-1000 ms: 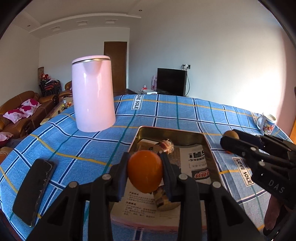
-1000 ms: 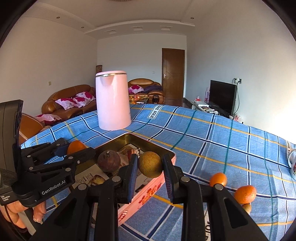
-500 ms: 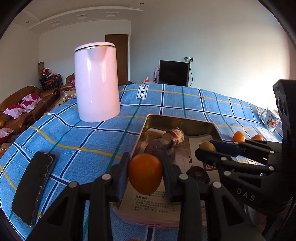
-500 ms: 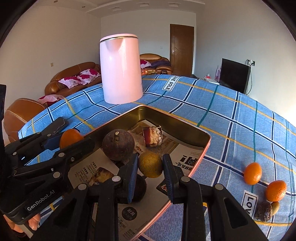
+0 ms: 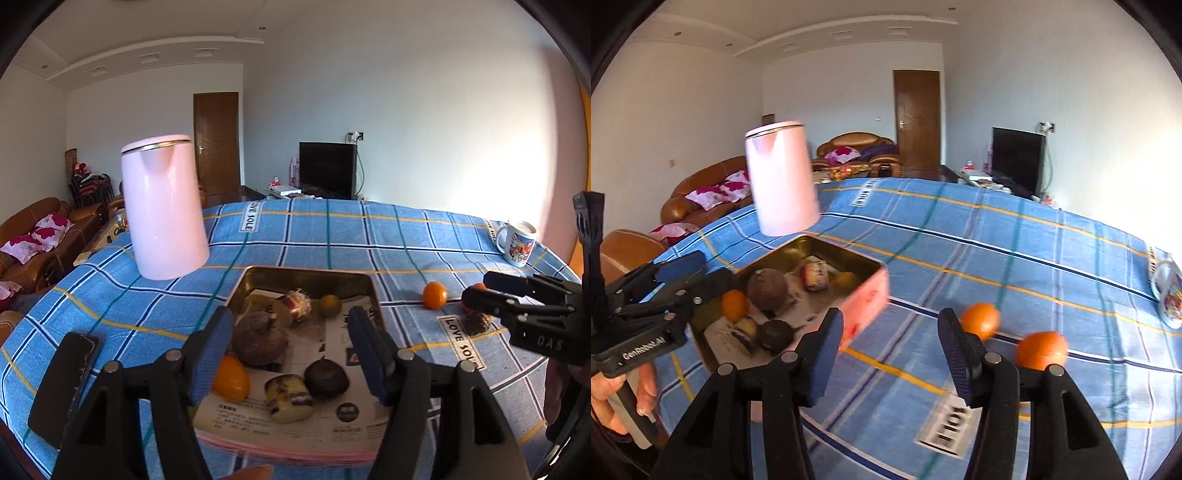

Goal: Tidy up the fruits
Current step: 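Grasp a brown snack with the left tool while the right tool grasps another yellow-green fruit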

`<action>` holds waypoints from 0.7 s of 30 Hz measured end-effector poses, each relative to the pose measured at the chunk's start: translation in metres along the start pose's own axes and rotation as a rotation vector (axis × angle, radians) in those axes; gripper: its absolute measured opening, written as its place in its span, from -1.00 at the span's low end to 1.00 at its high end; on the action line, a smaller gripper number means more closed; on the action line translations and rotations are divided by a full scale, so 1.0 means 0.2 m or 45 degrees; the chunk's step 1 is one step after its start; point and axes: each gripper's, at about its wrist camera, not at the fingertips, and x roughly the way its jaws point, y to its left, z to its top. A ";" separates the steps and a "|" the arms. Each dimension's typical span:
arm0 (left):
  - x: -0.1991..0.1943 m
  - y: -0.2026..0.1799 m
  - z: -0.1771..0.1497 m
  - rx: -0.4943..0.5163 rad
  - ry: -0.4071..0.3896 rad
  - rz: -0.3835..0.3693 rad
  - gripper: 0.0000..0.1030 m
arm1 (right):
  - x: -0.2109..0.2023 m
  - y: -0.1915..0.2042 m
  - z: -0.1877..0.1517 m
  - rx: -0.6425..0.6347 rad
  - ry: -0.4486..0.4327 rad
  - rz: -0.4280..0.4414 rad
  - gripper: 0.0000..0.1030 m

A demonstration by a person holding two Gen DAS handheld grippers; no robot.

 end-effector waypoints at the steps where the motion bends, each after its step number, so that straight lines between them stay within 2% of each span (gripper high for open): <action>1: 0.00 -0.05 0.01 0.020 0.002 -0.019 0.31 | -0.03 -0.08 -0.01 0.029 0.001 -0.056 0.08; 4: 0.02 -0.19 0.04 0.077 0.006 -0.070 0.38 | -0.08 -0.33 -0.05 0.138 0.024 -0.206 0.08; 8: 0.08 -0.36 0.06 0.131 0.027 -0.125 0.43 | -0.06 -0.53 -0.11 0.246 0.116 -0.262 0.08; 14: 0.18 -0.53 0.05 0.182 0.103 -0.173 0.43 | 0.03 -0.58 -0.15 0.300 0.221 -0.168 0.01; 21: 0.20 -0.56 0.05 0.195 0.114 -0.179 0.43 | 0.13 -0.57 -0.17 0.337 0.283 -0.103 -0.18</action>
